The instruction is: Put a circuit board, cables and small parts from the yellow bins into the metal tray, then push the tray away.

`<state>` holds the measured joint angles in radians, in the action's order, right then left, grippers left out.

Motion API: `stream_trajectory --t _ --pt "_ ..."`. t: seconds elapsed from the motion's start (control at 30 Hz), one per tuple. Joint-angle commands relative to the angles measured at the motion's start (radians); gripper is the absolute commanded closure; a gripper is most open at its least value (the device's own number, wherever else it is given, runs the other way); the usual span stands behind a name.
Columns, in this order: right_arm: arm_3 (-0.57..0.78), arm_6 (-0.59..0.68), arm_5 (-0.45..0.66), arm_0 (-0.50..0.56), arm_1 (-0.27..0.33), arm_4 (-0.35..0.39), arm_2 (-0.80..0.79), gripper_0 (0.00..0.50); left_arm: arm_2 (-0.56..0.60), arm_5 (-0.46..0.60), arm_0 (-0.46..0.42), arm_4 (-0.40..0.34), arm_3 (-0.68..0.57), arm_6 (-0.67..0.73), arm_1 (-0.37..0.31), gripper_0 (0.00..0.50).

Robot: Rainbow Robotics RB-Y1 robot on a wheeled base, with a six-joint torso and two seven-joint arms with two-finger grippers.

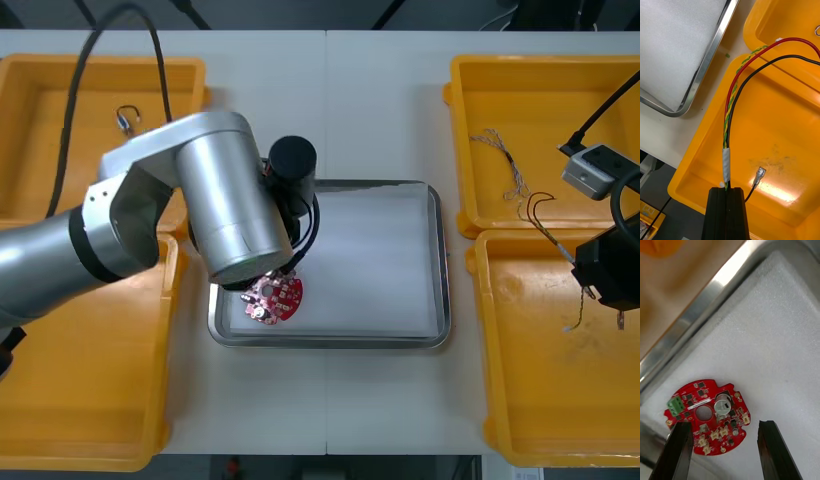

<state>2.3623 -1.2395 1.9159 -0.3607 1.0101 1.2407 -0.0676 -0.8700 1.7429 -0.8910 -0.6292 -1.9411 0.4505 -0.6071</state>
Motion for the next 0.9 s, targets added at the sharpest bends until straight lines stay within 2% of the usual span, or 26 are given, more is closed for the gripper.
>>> stream_trajectory --t 0.03,0.1,0.23,0.43,0.7,0.9 --pt "0.025 -0.031 0.004 -0.024 0.039 -0.007 0.005 0.5 0.124 0.079 -0.088 -0.139 -0.098 -0.082 -0.109 0.0" --pt "0.025 -0.031 0.004 -0.024 0.039 -0.007 0.005 0.5 0.177 0.098 -0.106 -0.218 -0.102 -0.127 -0.151 0.0" --pt "0.025 -0.031 0.004 -0.024 0.039 -0.007 0.005 0.5 0.273 0.133 -0.128 -0.326 -0.101 -0.217 -0.217 0.0" --pt "0.025 -0.031 0.004 -0.024 0.039 -0.007 0.005 0.5 0.384 0.149 -0.131 -0.438 -0.065 -0.345 -0.309 0.0" --pt "0.014 -0.035 0.004 -0.015 0.032 -0.004 0.043 0.5 0.491 0.139 -0.131 -0.518 0.031 -0.518 -0.434 0.0" --pt "0.017 -0.037 0.004 -0.121 0.056 0.006 0.166 0.5 0.533 0.089 -0.134 -0.523 0.117 -0.633 -0.517 0.0"
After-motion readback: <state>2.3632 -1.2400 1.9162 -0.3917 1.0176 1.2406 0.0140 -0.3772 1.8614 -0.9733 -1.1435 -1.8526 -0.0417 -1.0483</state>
